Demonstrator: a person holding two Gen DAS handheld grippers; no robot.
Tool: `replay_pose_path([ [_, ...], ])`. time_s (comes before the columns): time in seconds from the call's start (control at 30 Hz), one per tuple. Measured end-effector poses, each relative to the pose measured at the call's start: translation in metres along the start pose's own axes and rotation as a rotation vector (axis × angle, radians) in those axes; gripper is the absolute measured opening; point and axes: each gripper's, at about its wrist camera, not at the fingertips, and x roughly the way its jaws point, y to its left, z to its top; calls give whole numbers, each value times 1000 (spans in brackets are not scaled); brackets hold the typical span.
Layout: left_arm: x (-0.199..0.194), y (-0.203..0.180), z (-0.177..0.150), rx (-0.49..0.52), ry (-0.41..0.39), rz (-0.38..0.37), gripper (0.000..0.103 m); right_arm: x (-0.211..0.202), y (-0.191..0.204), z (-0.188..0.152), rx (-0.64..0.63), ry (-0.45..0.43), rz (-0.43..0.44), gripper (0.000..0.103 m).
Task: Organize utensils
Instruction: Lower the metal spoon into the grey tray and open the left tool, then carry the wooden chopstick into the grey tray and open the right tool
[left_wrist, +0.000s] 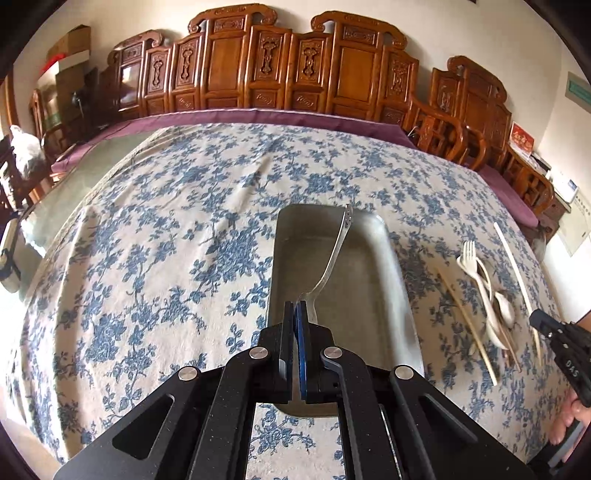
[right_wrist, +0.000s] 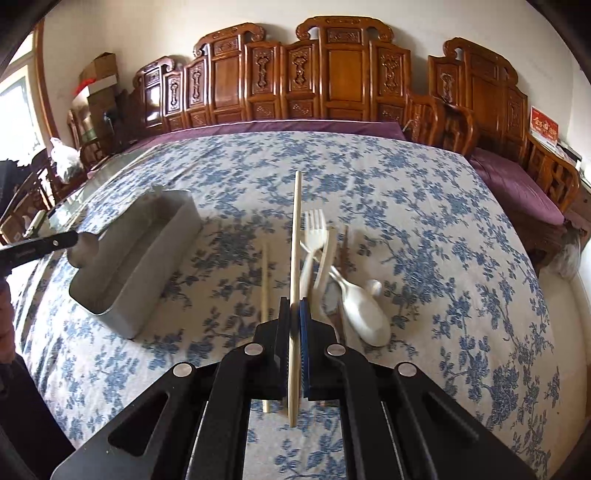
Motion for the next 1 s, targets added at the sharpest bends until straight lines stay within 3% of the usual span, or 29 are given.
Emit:
replay_pose_path([
  [0.5,23,-5,-13,26,56,-36,2,7,68,15,-61,21,97,6],
  [0.8,12,4,-7,44,18,-68,3,20,105,34,-67,38,158,6],
  [0.83,10,6,-5,46,10,-68,4,21,110,36,-67,39,167,6],
  [0.9,5,12,-2,46,-10,-66,16,26,119,40,-71,44,179,6],
  [1.0,-2,21,3,41,-36,-62,22,34,132,43,-72,56,195,6],
])
